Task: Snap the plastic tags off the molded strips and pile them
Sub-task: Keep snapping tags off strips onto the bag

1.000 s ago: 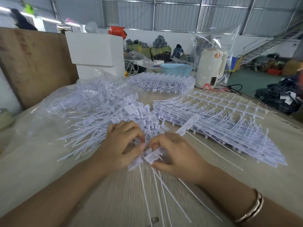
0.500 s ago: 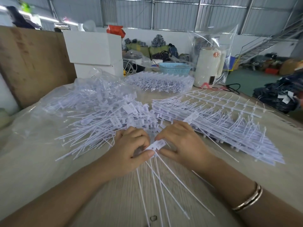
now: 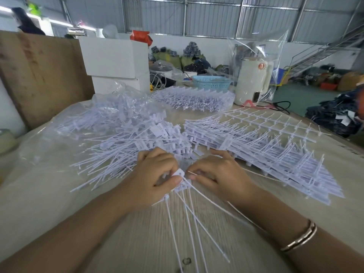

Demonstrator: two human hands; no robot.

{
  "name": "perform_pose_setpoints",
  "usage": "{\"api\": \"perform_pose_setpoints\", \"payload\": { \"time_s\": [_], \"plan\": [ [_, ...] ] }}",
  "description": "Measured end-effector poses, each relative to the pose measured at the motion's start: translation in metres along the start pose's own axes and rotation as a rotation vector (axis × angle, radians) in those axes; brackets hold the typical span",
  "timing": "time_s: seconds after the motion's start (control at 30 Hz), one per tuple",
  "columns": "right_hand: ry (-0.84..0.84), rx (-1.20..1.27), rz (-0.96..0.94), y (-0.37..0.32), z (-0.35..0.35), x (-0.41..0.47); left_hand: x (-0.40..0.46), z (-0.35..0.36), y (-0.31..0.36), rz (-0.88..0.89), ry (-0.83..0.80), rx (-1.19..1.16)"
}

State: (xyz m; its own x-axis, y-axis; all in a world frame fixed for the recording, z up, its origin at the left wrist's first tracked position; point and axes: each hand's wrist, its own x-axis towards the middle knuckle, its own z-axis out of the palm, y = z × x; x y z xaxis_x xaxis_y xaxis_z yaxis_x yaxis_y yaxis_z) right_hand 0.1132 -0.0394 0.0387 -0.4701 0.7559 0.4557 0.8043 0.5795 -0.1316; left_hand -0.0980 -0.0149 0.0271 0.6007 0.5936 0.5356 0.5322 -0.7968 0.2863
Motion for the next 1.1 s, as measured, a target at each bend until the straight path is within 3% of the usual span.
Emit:
{"api": "perform_pose_setpoints", "payload": {
  "time_s": [0.23, 0.3, 0.5, 0.67, 0.77, 1.0, 1.1],
  "plan": [
    [0.282, -0.092, -0.081, -0.008, 0.003, 0.002, 0.0, -0.005, -0.001, -0.113, 0.049, 0.127],
    [0.318, -0.123, -0.102, -0.013, 0.005, 0.002, 0.002, -0.004, 0.006, -0.134, 0.113, 0.058],
    [0.231, -0.132, -0.136, -0.026, 0.002, 0.003, 0.007, 0.01, 0.028, -0.163, 0.122, -0.023],
    [0.144, -0.02, -0.06, -0.012, -0.014, -0.005, 0.007, 0.005, 0.015, -0.225, 0.098, -0.269],
    [0.182, -0.164, 0.008, -0.006, -0.017, -0.005, 0.007, 0.004, 0.013, -0.185, 0.083, -0.393],
    [0.558, -0.308, -0.052, -0.016, -0.029, 0.003, 0.007, 0.0, 0.024, -0.247, 0.141, -0.697],
    [0.572, -0.368, -0.086, -0.018, -0.031, 0.002, 0.006, -0.002, 0.027, -0.259, 0.123, -0.649]
  ]
}}
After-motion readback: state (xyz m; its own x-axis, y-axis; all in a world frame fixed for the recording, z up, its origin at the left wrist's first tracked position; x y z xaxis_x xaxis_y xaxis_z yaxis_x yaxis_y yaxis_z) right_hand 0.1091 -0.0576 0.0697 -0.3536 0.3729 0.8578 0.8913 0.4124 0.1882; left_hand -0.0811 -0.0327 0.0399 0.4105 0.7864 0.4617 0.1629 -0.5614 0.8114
